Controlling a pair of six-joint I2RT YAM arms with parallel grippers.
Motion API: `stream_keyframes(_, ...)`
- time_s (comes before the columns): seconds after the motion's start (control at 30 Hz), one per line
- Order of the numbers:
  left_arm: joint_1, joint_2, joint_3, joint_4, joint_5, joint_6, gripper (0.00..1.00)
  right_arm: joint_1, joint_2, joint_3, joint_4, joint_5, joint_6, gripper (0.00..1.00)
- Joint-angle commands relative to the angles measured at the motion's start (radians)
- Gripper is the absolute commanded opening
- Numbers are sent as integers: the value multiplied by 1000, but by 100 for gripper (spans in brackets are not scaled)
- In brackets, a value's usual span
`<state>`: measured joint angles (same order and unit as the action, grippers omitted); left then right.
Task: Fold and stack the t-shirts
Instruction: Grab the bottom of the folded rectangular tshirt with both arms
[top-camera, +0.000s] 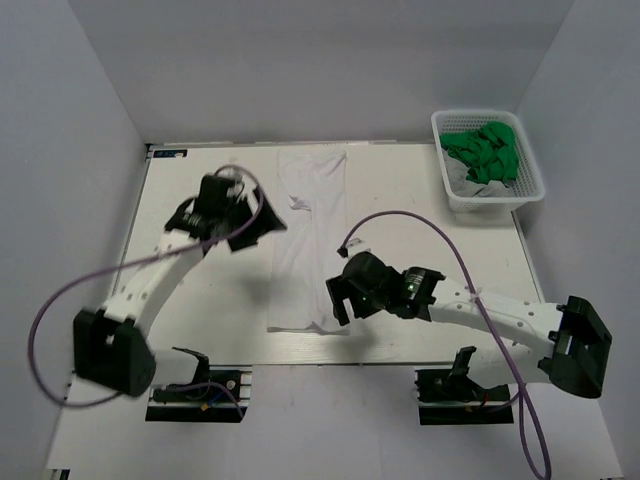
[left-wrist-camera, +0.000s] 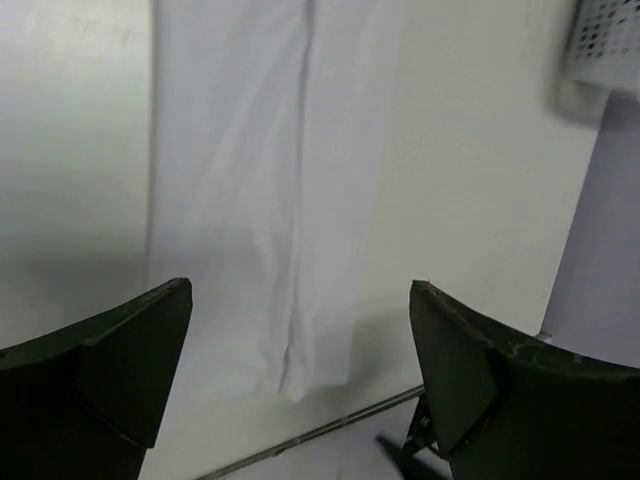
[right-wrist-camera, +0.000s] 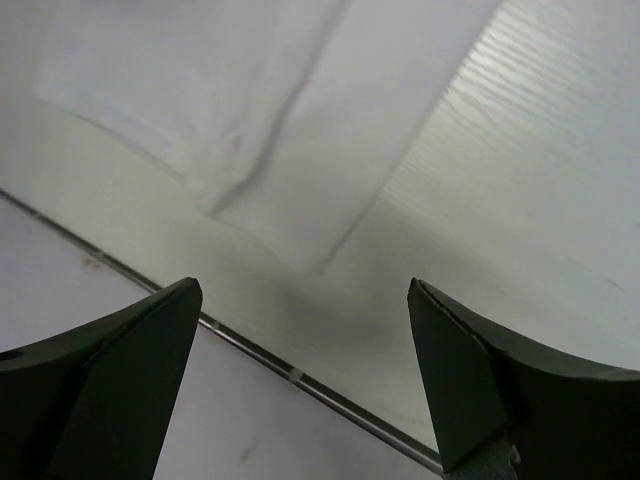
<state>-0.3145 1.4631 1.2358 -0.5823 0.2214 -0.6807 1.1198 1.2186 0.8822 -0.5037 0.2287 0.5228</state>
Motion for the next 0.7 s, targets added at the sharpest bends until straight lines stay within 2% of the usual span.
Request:
stream_keyframes(0.0,9,-252,-293,-71,-16,-65,100,-26,46,-31,-61,28,72,90)
stream_keyframes(0.03,0,-353,-347,-91,-7,-85,100,-35,62,-17,-67,-27,66,90)
stream_keyframes(0.17,0,-536,-582,-197,41,-122,100,-51,156,17,-71,-134,40,90)
stream_keyframes(0.27,0,-587,-671,-197,71,-131,100,-72,220,38,-91,-144,25,90)
stream_keyframes(0.4,-9,-558,-736,-113,128,-140,100,-101,259,20,-58,-218,6,90)
stream_keyframes(0.57,-20,-479,-760,-113,121,-90,98,-141,315,29,-53,-298,-18,90)
stream_keyframes(0.63,-29,-445,-760,-113,121,-80,95,-155,329,24,-39,-330,-20,90)
stream_keyframes(0.67,-29,-414,-760,-113,133,-68,90,-160,331,20,-32,-350,-23,90)
